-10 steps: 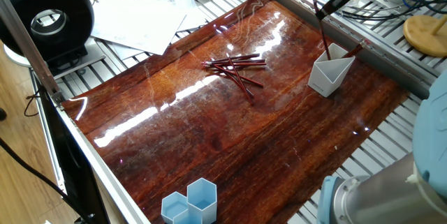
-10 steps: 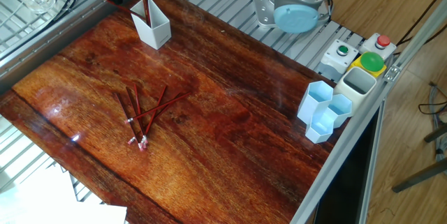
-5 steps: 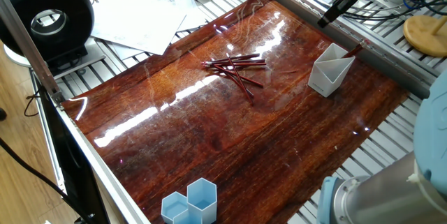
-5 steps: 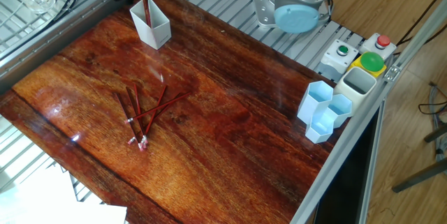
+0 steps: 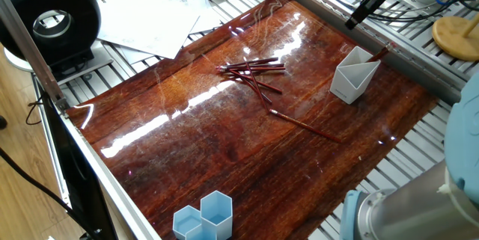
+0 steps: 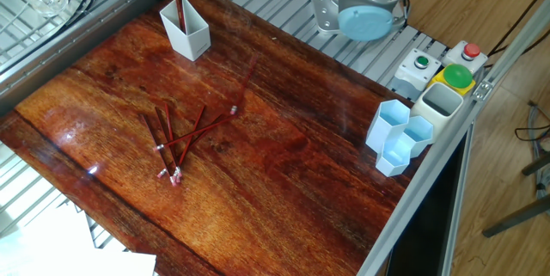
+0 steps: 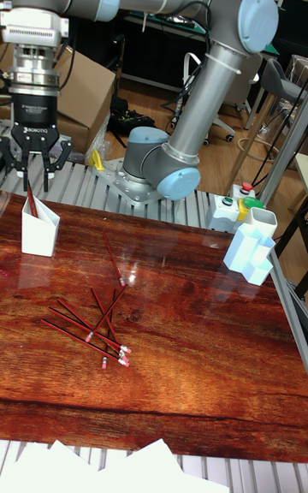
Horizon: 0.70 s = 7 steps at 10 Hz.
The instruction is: Put the pen into the pen holder
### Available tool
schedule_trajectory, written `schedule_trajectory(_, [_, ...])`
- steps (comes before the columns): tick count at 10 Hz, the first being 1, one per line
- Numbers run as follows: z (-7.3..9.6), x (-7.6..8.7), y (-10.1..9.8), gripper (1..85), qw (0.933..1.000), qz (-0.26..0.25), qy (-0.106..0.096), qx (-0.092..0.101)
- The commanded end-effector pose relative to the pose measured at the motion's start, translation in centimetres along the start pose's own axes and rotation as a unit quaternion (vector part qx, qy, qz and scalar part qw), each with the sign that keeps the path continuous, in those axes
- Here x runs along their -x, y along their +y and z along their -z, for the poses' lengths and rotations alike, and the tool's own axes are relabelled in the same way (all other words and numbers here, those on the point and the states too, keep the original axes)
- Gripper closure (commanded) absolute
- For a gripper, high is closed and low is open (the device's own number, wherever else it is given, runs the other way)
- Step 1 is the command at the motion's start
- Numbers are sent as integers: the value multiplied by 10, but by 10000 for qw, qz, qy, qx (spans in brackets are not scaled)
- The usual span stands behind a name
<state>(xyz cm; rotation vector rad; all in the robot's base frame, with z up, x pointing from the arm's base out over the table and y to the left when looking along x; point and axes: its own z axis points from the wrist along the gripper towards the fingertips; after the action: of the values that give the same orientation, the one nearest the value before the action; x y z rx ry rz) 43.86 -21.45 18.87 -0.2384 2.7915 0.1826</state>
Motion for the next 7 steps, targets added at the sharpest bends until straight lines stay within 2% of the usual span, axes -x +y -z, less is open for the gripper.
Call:
schedule_trajectory(1, [6,-2,22,527,9983,-265,514,-51])
schedule_trajectory(2, [0,5,41,543,9966,-497,651,-13])
schedule_trajectory(3, [-8,14,78,543,9924,-912,794,234])
schedule_trajectory(5, [-22,22,116,567,9872,-1256,960,203])
schedule_trajectory(6, [-38,26,129,500,9878,-1276,838,307])
schedule_trajectory(7, [-56,19,133,517,9880,-1279,817,282])
